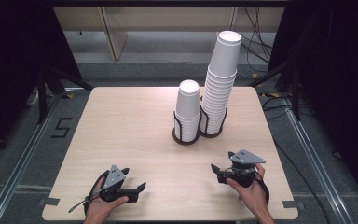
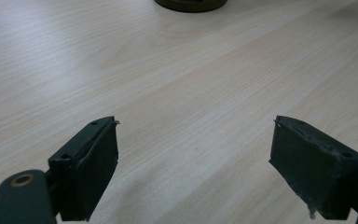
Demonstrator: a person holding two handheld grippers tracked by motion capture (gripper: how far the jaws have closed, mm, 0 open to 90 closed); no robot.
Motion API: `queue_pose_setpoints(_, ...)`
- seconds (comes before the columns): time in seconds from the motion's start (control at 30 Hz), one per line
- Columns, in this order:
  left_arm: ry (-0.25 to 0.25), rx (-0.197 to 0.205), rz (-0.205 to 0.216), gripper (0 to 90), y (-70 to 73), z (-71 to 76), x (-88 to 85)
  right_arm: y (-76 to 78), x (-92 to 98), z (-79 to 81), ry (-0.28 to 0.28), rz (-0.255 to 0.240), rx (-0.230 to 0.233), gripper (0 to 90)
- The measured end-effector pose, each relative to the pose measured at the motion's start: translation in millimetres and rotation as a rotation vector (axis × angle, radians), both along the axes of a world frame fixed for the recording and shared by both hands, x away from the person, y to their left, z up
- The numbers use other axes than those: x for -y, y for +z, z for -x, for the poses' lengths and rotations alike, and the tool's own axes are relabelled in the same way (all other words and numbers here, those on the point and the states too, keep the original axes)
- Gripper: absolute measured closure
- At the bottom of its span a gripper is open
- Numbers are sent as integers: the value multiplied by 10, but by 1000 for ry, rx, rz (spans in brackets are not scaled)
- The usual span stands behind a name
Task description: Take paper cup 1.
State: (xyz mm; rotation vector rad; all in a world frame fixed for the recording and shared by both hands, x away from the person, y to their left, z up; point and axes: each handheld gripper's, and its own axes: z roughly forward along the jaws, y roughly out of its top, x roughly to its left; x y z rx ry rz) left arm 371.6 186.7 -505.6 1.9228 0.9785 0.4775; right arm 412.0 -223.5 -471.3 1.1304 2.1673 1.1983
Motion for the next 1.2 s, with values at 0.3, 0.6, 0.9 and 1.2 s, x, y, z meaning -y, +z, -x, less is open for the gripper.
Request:
queue_pose_setpoints(0.3, -3, 12, 13, 147, -1, -6, -5, 80, -78, -19, 0, -44, 24, 182)
queue_pose_setpoints(0.6, 12, 23, 16, 147, 13, 15, -39, 210, -168, -99, 19, -71, 40, 195)
queue_pose_setpoints(0.9, 13, 27, 24, 147, 26, 36, -45, 372, -246, -186, 31, -68, 54, 204)
queue_pose_setpoints(1.2, 26, 8, 33, 148, 33, 66, -48, 503, -332, -284, 50, -42, 88, 217)
